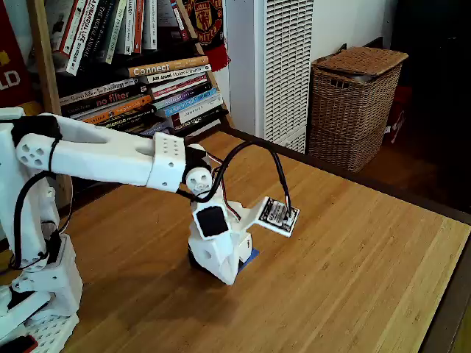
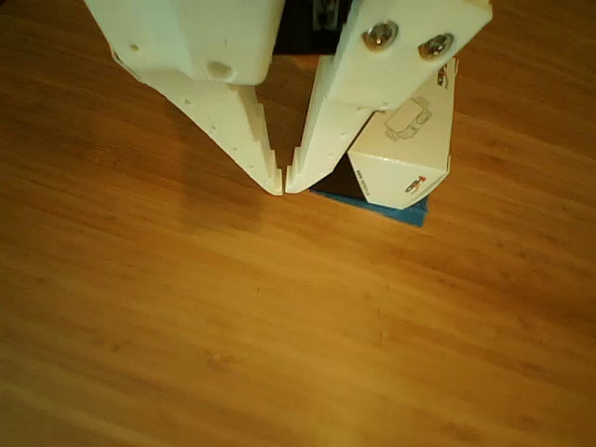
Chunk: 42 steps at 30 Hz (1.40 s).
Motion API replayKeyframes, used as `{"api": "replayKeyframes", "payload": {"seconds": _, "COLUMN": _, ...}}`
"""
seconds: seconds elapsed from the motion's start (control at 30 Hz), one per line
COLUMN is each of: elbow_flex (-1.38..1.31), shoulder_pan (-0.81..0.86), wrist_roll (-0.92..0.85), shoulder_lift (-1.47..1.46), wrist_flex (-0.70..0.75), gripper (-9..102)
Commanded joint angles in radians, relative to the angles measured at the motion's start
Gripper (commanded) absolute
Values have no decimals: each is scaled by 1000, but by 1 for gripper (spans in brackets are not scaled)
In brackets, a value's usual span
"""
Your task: Push the box on top of the target
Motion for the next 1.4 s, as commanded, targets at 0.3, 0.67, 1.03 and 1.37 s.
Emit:
{"api": "replayKeyframes", "payload": {"seconds": 0.3, "elbow_flex": -35, "shoulder_pan": 41, "wrist_roll": -64, "shoulder_lift": 100, "wrist_flex": -77, "gripper": 0}}
{"api": "replayKeyframes", "payload": {"seconds": 0.67, "elbow_flex": -46, "shoulder_pan": 84, "wrist_roll": -468, "shoulder_lift": 187, "wrist_flex": -43, "gripper": 0}}
{"api": "replayKeyframes", "payload": {"seconds": 1.03, "elbow_flex": -5, "shoulder_pan": -5, "wrist_roll": -830, "shoulder_lift": 244, "wrist_flex": 272, "gripper": 0}}
{"api": "replayKeyframes", "payload": {"seconds": 1.37, "elbow_flex": 54, "shoulder_pan": 17, "wrist_roll": -1104, "shoulder_lift": 279, "wrist_flex": 377, "gripper": 0}}
